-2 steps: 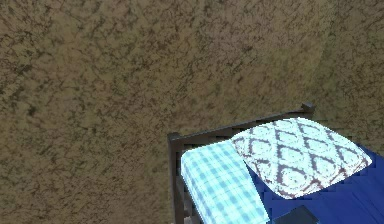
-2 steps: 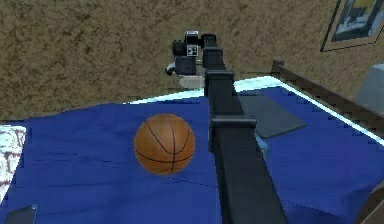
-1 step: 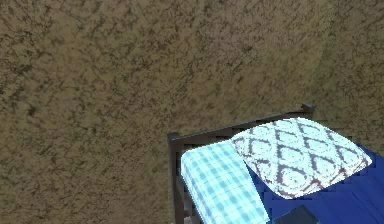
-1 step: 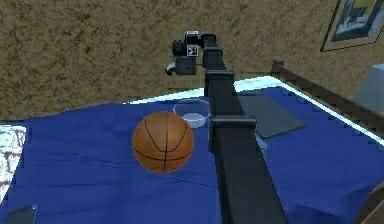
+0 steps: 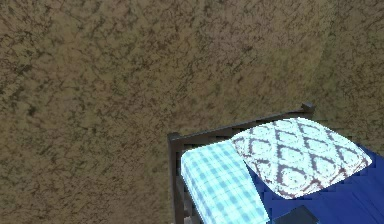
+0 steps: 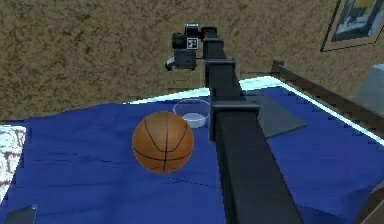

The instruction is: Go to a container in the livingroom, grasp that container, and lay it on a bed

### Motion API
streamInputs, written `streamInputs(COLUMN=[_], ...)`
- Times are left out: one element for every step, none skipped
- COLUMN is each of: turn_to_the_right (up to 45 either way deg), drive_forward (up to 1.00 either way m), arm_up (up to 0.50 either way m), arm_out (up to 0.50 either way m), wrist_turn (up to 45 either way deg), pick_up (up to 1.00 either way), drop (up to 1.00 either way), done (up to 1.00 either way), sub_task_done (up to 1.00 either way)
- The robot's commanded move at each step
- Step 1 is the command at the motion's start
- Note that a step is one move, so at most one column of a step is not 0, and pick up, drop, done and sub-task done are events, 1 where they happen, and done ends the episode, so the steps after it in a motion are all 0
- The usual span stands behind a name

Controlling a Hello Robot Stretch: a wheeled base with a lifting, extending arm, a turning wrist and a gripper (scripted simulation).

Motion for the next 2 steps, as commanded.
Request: streamInputs(turn_to_the_right=[0.0, 0.0], drive_forward=[0.00, 0.00], arm_up=[0.00, 0.00], arm_out=[-0.08, 0.00], wrist_turn=[0.0, 0.0], pick_up=[0.00, 0.00], drop=[0.00, 0.00], done=[0.00, 1.00], sub_task_done=[0.00, 0.00])
